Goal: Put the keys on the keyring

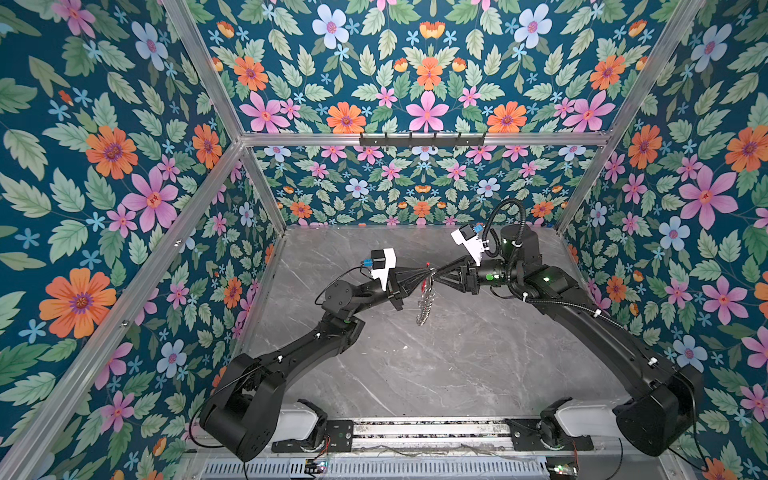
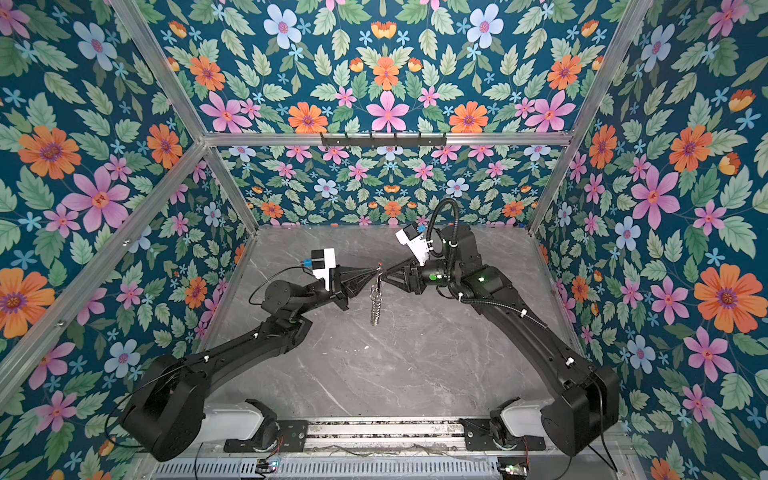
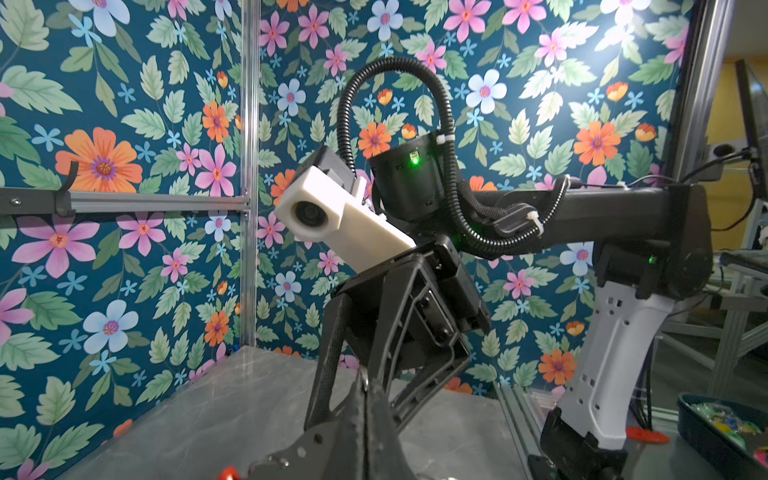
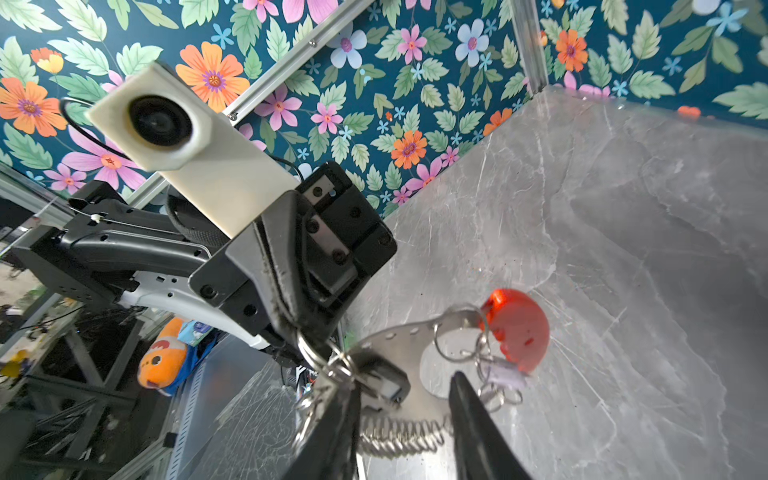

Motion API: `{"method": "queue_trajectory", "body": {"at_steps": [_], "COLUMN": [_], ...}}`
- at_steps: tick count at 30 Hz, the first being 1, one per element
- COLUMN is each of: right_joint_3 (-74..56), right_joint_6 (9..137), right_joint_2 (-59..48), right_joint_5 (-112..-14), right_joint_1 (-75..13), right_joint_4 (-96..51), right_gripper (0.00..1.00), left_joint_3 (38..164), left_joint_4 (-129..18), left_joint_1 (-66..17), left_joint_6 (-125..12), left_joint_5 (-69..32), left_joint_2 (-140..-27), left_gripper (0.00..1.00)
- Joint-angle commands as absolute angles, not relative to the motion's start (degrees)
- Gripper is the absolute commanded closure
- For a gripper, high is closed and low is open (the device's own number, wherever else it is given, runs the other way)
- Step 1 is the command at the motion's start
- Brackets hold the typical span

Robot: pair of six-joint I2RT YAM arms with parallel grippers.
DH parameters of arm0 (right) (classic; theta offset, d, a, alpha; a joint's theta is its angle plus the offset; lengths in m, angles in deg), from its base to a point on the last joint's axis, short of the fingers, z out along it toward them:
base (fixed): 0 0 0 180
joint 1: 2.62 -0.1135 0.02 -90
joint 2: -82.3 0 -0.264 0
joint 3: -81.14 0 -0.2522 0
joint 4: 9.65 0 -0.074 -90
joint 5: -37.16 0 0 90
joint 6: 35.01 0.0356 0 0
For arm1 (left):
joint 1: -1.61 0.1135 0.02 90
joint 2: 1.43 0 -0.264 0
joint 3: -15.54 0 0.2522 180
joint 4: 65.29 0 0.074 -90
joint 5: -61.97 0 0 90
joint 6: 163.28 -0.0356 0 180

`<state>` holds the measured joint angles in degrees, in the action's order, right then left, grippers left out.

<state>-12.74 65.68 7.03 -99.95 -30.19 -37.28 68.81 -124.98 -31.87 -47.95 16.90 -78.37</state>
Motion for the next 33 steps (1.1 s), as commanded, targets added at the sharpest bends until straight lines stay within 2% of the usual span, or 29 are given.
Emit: {"method": "queue_trajectory", "body": {"at_steps": [1,6,14,19,26,33], "right_joint_3": [-13.5,-14.3,-13.9,-13.8,-14.2,-14.2], "right_joint_6": [63.7,62.1,66.8,68.3,68.2,68.2], "right_joint_2": [9.9,14.1,12.5,11.3,11.1,11.1], "right_joint_5": [-94.4,-89.4,-98.6,-101.1,-101.7,-101.5], "right_joint_1": [-29.9,-29.6,-29.8,-30.3,-30.9,-31.0], "right_joint_4": [-36.7,-36.5,-29.2,-27.7,-27.4,-27.1], "right_gripper": [0.61,0.59,0.62,0.72,0.78,1.00], "left_joint_3": [68.8,68.4,69.0,69.7,70.3,70.5], "left_joint_4": [-136.0,-135.9,-137.4,-138.5,-139.6,-140.0], "left_joint_1": [-32.4,-33.2,-34.2,-34.4,-34.5,-34.5], "left_joint_6": [-42.9,-41.0,-38.1,-37.1,-36.2,-35.9], "left_joint_5": [14.2,12.9,12.9,13.1,13.3,13.2], "left_joint_2": [-79.1,-79.6,-81.5,-82.3,-82.9,-83.0], "left_gripper": [1.00,1.00,1.00,1.00,1.00,1.00]}}
